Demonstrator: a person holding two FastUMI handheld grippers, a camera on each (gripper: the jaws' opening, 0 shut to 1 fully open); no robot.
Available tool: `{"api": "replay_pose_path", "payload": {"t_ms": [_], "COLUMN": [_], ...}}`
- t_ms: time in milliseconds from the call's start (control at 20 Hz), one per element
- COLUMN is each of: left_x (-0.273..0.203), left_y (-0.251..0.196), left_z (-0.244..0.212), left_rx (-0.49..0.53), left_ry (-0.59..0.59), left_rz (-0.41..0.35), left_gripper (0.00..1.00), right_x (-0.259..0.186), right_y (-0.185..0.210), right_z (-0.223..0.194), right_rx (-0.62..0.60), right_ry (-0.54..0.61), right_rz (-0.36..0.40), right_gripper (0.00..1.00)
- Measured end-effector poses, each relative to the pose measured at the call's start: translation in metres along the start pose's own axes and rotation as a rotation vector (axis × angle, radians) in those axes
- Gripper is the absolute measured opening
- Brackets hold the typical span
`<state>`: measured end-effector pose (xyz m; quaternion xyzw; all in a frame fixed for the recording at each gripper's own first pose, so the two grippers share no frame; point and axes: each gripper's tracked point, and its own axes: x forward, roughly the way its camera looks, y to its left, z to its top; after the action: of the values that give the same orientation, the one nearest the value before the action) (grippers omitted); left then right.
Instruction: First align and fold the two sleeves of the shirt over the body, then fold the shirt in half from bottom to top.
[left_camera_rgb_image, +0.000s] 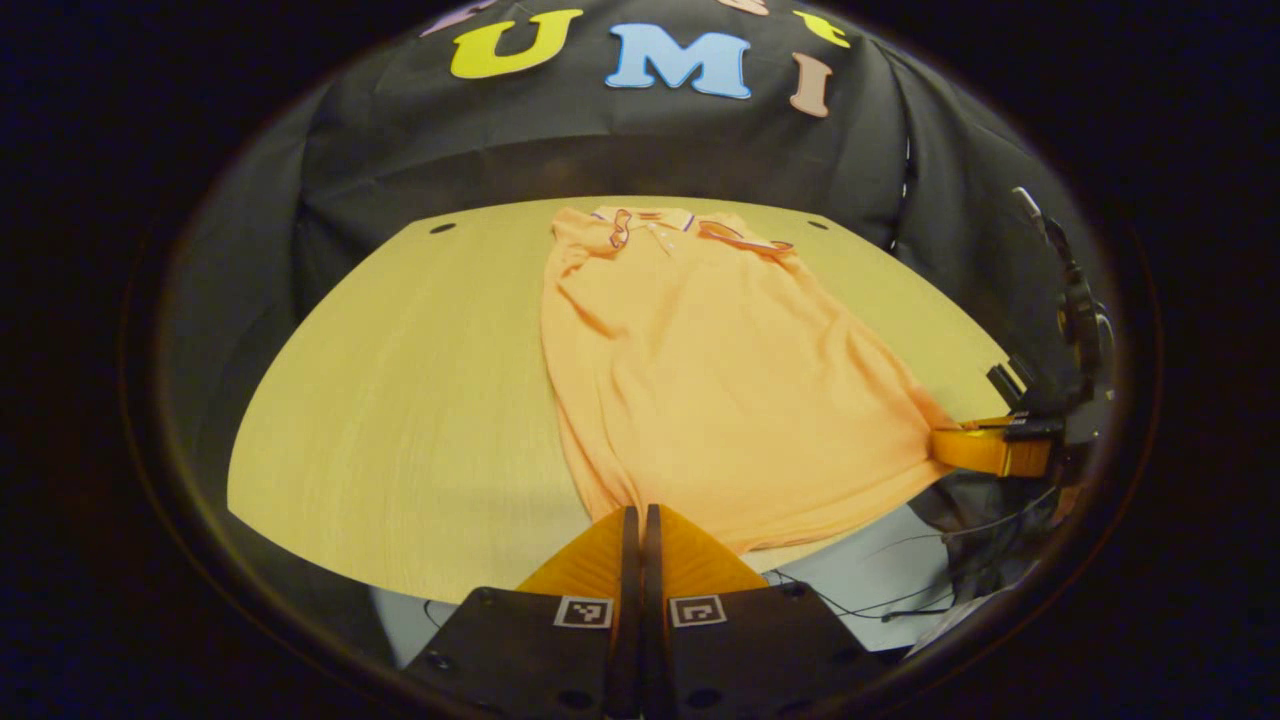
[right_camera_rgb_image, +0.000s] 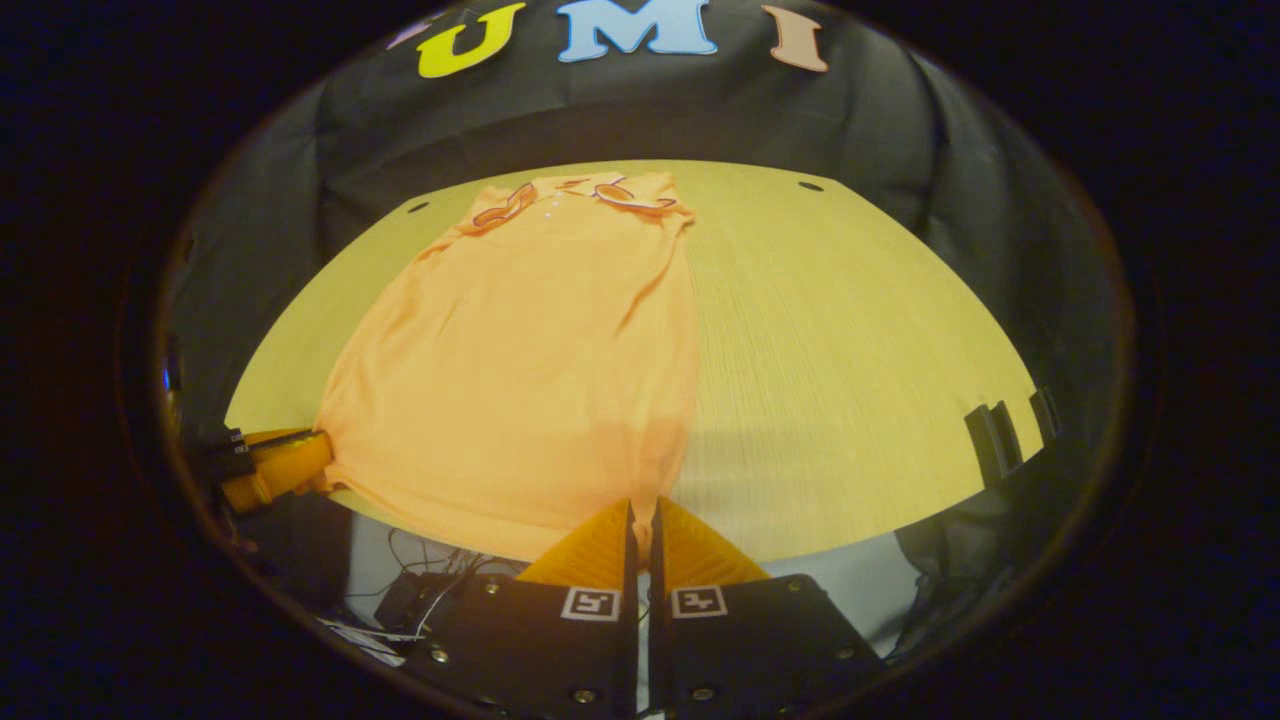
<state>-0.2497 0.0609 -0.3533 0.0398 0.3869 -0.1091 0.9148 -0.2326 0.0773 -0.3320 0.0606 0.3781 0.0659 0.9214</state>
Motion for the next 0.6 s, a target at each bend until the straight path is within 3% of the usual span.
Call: {"api": "replay_pose_path", "payload": {"t_ms": [600], "left_x": [-0.041], "left_y": [-0.015], "left_z": [0.076], "left_rx": [-0.046], "left_ry": [-0.183], "left_rz": [0.09], "left_gripper": [0.07], "right_x": [-0.044], "right_y": [-0.007], "right_z": [0.103], "right_rx": [-0.03], "right_ry": [-0.212], "right_rz": [0.09], "right_gripper": [0.05]}}
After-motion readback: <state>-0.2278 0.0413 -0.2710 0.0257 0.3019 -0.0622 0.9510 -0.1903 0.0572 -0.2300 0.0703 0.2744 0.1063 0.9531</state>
